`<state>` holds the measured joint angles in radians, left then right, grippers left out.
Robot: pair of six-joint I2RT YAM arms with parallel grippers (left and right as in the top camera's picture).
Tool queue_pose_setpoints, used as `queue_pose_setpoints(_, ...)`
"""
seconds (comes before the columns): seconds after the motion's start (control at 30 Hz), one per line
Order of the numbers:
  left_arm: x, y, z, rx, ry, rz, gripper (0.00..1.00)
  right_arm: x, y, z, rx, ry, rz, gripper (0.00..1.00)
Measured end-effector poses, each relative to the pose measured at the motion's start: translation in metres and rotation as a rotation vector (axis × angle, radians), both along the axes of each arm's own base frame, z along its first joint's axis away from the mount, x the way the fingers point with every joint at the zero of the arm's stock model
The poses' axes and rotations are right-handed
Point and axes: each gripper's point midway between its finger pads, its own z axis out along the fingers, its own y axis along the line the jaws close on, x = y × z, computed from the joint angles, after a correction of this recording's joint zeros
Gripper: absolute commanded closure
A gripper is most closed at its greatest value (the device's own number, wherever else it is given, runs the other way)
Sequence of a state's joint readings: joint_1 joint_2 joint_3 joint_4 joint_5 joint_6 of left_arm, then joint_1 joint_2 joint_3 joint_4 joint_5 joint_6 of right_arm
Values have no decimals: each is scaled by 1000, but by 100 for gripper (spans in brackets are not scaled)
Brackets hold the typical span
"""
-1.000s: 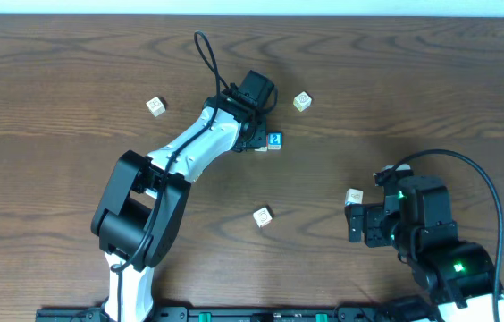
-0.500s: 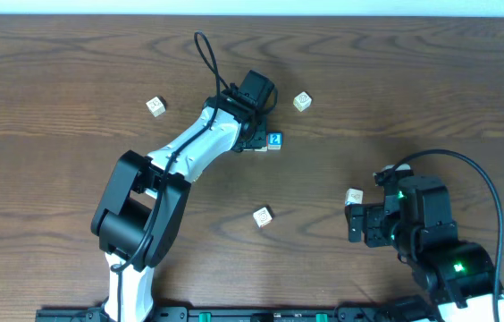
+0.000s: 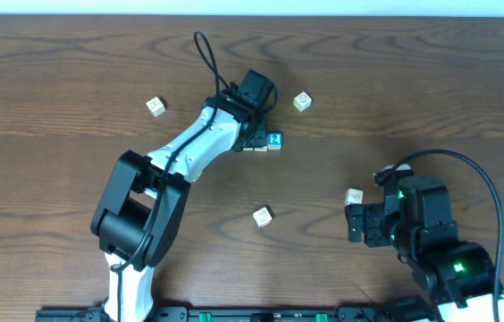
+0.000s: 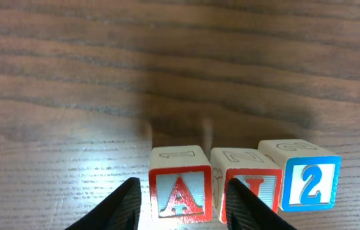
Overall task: Spell out Ai2
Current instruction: 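Lower the red 'A' block beside the 'I' block and align, then open the left gripper to release the red 'A' block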
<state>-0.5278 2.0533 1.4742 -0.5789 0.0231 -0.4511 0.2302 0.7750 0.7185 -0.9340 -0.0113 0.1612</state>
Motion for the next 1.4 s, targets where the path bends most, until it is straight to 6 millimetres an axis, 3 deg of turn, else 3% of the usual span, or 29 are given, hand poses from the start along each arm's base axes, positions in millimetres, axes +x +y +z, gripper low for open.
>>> queue_pose_setpoints(0.23,3,10,3,8,14,23,54,0,0,0,0,0,0,1)
queue_pose_setpoints(0.27,4,10,7,7,13,24,59,0,0,0,0,0,0,1)
queue_pose_setpoints(0.33,9,9,16,0,2,31,91,0,0,0,0,0,0,1)
queue_pose_setpoints(0.37,11,9,22,-4,-7,32,94,0,0,0,0,0,0,1)
queue_pose_setpoints(0.5,11,23,42,50,-33,58,94,0,0,0,0,0,0,1)
queue_pose_setpoints(0.63,10,33,41,88,-37,104,94,0,0,0,0,0,0,1)
queue_pose_setpoints(0.9,0,32,11,71,-32,138,94,0,0,0,0,0,0,1)
queue_pose_setpoints(1.4,0,31,-19,73,1,166,95,0,0,0,0,0,0,1)
